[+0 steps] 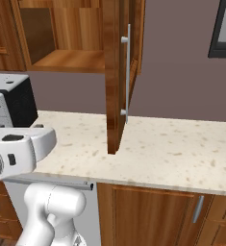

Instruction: Open the cabinet. Pick the sponge and place it next to the sink. Then close the cabinet.

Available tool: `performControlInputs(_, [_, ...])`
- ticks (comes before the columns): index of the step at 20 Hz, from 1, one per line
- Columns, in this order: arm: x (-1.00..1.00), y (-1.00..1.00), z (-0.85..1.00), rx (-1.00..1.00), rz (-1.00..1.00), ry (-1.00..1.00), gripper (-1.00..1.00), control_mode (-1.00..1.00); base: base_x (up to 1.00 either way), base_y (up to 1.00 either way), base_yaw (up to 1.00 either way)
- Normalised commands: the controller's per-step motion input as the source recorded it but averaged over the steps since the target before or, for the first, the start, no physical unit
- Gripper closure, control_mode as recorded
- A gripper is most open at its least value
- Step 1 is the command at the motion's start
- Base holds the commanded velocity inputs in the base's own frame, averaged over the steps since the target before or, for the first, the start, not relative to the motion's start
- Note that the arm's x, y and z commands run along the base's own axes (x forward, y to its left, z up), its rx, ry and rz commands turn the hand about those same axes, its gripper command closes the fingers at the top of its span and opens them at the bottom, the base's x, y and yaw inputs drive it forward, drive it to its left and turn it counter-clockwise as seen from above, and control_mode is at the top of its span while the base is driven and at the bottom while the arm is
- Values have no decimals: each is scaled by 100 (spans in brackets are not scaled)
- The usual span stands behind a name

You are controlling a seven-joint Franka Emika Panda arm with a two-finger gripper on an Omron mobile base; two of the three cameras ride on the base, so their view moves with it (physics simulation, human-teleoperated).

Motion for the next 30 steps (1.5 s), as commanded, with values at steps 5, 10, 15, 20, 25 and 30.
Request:
performControlInputs(5, [-2,-27,0,2,0,-27,-100,-100,0,0,0])
performControlInputs(10, [-31,-19,12,5,0,-18,-100,-100,0,0,0])
performControlInputs(15, [-5,-9,-1,0,0,-4,-100,-100,0,0,0])
performControlInputs(20, [1,-47,0,0,0,0,-100,-100,0,0,0])
performControlInputs(25, [-4,-69,0,1,0,0,-100,-100,0,0,0])
performControlInputs(30, [-2,-61,0,0,0,0,-100,-100,0,0,0])
